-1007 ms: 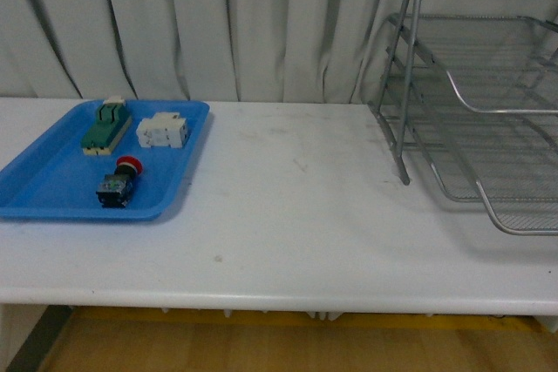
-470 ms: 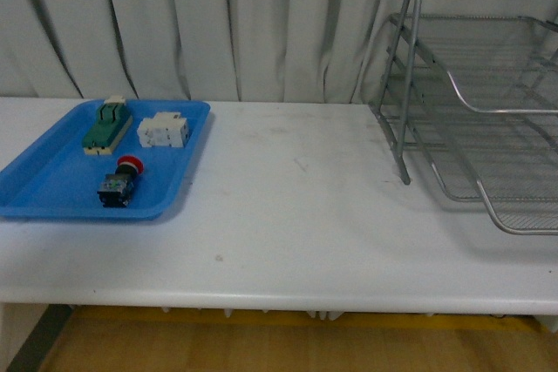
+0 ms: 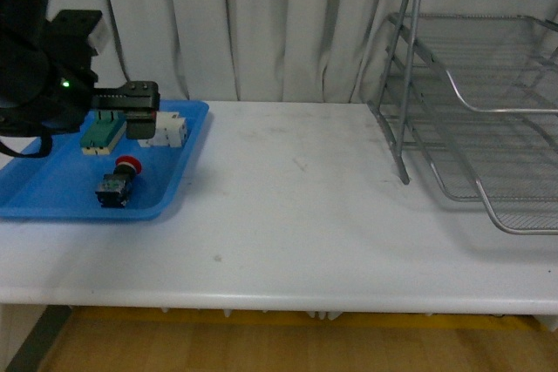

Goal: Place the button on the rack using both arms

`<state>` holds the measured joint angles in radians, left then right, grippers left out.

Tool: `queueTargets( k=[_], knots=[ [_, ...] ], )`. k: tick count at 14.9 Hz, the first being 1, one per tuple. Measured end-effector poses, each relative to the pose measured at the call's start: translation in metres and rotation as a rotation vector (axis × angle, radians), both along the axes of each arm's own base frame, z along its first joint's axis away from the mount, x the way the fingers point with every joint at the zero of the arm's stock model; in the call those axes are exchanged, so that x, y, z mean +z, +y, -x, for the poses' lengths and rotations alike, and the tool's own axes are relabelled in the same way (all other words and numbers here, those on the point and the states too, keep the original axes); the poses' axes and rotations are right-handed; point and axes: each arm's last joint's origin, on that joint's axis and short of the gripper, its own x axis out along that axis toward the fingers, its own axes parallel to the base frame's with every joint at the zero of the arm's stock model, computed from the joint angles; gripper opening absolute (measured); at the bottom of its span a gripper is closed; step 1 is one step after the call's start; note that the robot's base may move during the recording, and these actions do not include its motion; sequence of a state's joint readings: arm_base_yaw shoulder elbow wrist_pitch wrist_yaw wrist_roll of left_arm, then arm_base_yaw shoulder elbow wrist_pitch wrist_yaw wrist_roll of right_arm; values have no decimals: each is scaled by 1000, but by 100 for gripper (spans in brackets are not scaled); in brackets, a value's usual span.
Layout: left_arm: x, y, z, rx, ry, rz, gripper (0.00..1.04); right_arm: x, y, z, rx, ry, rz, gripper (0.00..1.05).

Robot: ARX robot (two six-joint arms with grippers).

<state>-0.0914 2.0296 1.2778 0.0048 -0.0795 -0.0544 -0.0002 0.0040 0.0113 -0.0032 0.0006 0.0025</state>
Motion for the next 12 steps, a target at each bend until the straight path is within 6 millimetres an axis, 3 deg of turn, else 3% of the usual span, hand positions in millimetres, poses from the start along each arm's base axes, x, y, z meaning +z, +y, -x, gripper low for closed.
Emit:
queueTargets(
  k=[3, 7, 12],
  knots=[
    [-16, 1, -33, 21, 58, -24, 98, 0, 0, 0, 0, 0, 0, 98],
    [-22, 26, -35, 76, 123, 16, 98, 0, 0, 0, 0, 0, 0, 98],
    [-42, 20, -37, 27, 142, 25, 98, 0, 0, 0, 0, 0, 0, 98]
  ],
)
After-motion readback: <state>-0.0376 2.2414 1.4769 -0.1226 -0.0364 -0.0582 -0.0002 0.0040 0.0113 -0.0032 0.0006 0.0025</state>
